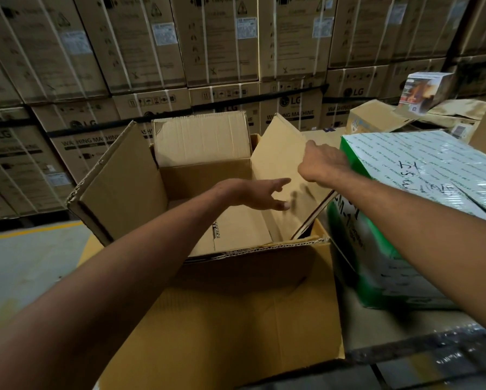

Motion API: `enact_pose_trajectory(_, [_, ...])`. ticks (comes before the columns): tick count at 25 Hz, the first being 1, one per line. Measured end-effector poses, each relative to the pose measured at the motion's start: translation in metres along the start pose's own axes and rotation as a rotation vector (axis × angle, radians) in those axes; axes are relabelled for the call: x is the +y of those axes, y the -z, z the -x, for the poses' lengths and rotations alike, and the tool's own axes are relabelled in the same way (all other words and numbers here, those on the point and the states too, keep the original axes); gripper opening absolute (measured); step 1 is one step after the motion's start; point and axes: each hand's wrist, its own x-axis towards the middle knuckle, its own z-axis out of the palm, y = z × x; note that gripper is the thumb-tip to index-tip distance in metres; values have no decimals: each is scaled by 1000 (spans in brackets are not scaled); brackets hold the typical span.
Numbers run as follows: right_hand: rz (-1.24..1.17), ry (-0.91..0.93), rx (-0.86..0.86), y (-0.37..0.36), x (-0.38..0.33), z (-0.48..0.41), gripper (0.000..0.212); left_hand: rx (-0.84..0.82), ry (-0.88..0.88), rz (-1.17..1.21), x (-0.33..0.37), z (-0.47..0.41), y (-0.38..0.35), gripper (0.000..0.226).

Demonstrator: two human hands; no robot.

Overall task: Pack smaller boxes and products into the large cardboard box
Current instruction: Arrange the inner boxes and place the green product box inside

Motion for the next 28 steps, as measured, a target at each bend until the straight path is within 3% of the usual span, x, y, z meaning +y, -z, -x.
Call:
enact_pose_trajectory(3, [-54,16,-39,0,4,2,44,-28,34,-22,0,-2,0,86])
enact_pose_trajectory(5, [43,75,25,-2,-1,6,48,-6,67,-47,-6,2,4,86])
enact_pose_trajectory(9, [373,473,261,-20,-24,18,43,107,177,-206,-36,23,17,83])
enact_pose_trajectory(11, [371,566,186,-25,-34,26,36,148,253,-229,-62,37,25,83])
enact_pose_trajectory(16, [252,603,-50,-32,-53,34,34,157,328,-127,-105,65,33,82])
enact_pose_trajectory(21, [433,674,-263,-33,-62,32,38,115,411,-182,-116,75,40,71])
enact_pose_trajectory(23, [424,692,-167,-30,-63,34,33,164,374,-126,-107,79,42,72])
enact_pose_trajectory(28, [332,591,295,4,-57,35,22,477,160,27,-40,71,45,63])
